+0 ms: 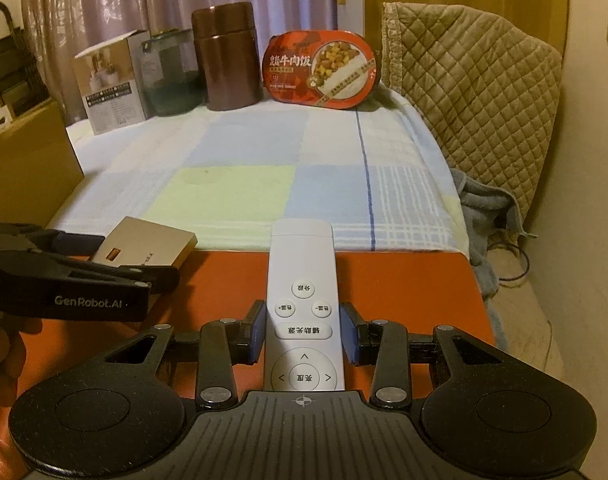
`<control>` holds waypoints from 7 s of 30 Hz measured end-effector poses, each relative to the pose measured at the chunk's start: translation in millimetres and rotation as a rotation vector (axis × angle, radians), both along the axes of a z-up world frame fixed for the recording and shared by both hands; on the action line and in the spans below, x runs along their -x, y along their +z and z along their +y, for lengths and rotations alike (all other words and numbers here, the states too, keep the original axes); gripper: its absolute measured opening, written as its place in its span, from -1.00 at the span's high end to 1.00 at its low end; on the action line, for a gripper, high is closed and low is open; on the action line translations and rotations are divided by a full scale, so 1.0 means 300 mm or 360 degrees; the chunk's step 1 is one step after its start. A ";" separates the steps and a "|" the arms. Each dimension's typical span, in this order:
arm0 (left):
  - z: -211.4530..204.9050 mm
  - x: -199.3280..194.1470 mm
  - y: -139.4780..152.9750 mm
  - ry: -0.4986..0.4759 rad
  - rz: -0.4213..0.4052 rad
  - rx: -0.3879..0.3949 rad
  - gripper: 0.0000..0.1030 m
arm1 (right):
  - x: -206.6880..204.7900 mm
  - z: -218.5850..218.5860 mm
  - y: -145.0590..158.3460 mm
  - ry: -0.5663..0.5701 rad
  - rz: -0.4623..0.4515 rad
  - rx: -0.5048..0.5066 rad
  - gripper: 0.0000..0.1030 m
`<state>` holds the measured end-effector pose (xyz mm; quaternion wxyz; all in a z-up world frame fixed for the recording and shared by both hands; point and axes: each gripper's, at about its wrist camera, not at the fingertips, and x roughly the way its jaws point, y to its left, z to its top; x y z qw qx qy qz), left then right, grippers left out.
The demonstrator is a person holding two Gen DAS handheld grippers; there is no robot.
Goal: Organize rigid objects
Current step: 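Carry the TP-LINK plate and remote with both tools over the cardboard box, then open the left tool to drop the TP-LINK plate into the box, then lower the white remote into the box and open the right tool, then withdraw both open tools up and back from the box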
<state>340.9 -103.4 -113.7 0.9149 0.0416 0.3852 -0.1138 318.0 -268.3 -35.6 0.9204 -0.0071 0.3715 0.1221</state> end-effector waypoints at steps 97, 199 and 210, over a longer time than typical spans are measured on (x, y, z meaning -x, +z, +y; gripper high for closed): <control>1.117 0.144 0.405 0.0379 -0.0139 -0.0072 -0.66 | -0.036 1.111 0.320 0.0375 -0.0076 -0.0322 0.31; 1.127 0.427 0.488 0.0508 -0.0247 -0.0028 -0.92 | 0.169 1.028 0.414 0.0369 -0.0245 -0.0493 -0.51; 1.092 0.702 0.576 0.0558 -0.0288 0.0069 -0.97 | 0.464 0.932 0.504 0.0334 -0.0305 -0.0397 -0.64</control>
